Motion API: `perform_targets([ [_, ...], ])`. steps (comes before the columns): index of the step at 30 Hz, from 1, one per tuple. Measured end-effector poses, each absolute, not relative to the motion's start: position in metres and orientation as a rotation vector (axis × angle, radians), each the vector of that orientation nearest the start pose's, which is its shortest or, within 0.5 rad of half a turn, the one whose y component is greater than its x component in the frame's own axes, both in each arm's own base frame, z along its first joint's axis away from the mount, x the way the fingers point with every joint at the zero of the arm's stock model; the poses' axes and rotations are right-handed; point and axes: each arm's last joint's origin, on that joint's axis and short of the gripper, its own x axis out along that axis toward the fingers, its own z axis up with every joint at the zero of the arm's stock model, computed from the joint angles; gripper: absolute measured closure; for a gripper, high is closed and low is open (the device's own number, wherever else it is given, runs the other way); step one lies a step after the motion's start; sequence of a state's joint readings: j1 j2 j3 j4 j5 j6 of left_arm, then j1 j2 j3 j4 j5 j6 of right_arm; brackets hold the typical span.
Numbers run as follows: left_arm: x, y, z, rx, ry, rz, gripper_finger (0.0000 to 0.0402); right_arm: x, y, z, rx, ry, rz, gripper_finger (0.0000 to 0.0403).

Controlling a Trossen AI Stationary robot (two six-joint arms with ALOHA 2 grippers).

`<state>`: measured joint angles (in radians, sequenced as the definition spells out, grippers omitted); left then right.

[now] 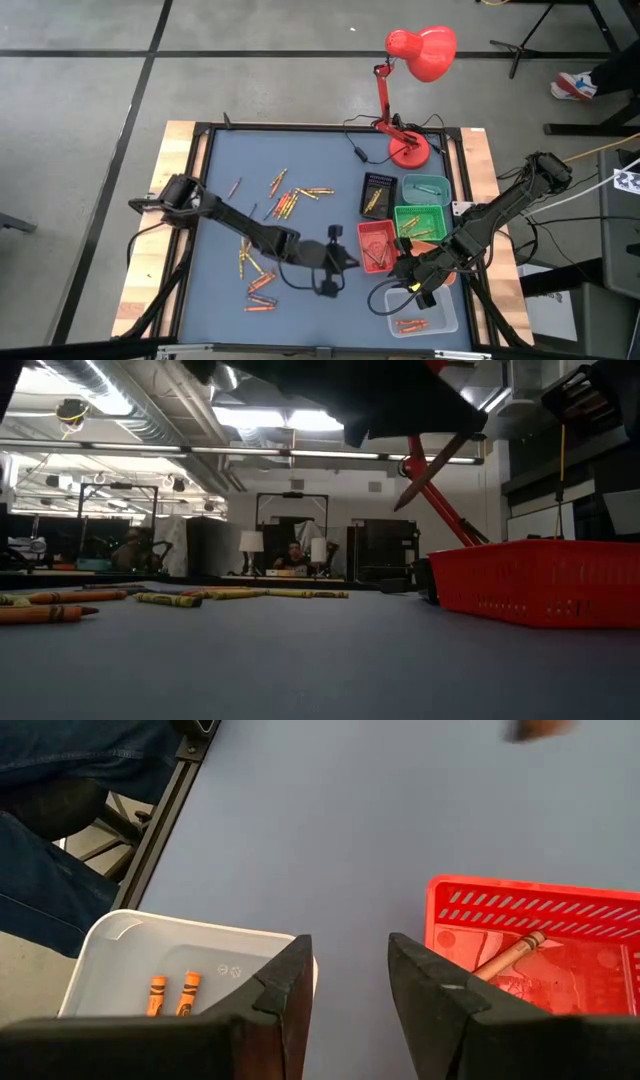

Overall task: Sort crayons
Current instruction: Put the brown crayon into the red basket

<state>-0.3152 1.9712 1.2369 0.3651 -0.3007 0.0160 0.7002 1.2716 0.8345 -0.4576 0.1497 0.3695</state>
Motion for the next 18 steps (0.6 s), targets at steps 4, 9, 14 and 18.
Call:
perform_targets([
  [4, 0.424, -0.105, 0.202, 0.084, 0.256, 0.03, 0.0392, 0.194, 0.158, 0.231, -0.033, 0.9, 0.351, 0.0271],
  [9, 0.432, -0.081, 0.214, 0.032, 0.134, 0.052, 0.0392, 0.194, 0.158, 0.231, -0.033, 0.9, 0.35, 0.0271],
  [14, 0.436, -0.064, 0.226, -0.048, 0.017, 0.065, 0.0392, 0.194, 0.158, 0.231, -0.033, 0.9, 0.351, 0.0271],
  [18, 0.437, -0.056, 0.23, -0.099, -0.031, 0.073, 0.0392, 0.194, 0.158, 0.231, -0.033, 0.9, 0.351, 0.0271],
])
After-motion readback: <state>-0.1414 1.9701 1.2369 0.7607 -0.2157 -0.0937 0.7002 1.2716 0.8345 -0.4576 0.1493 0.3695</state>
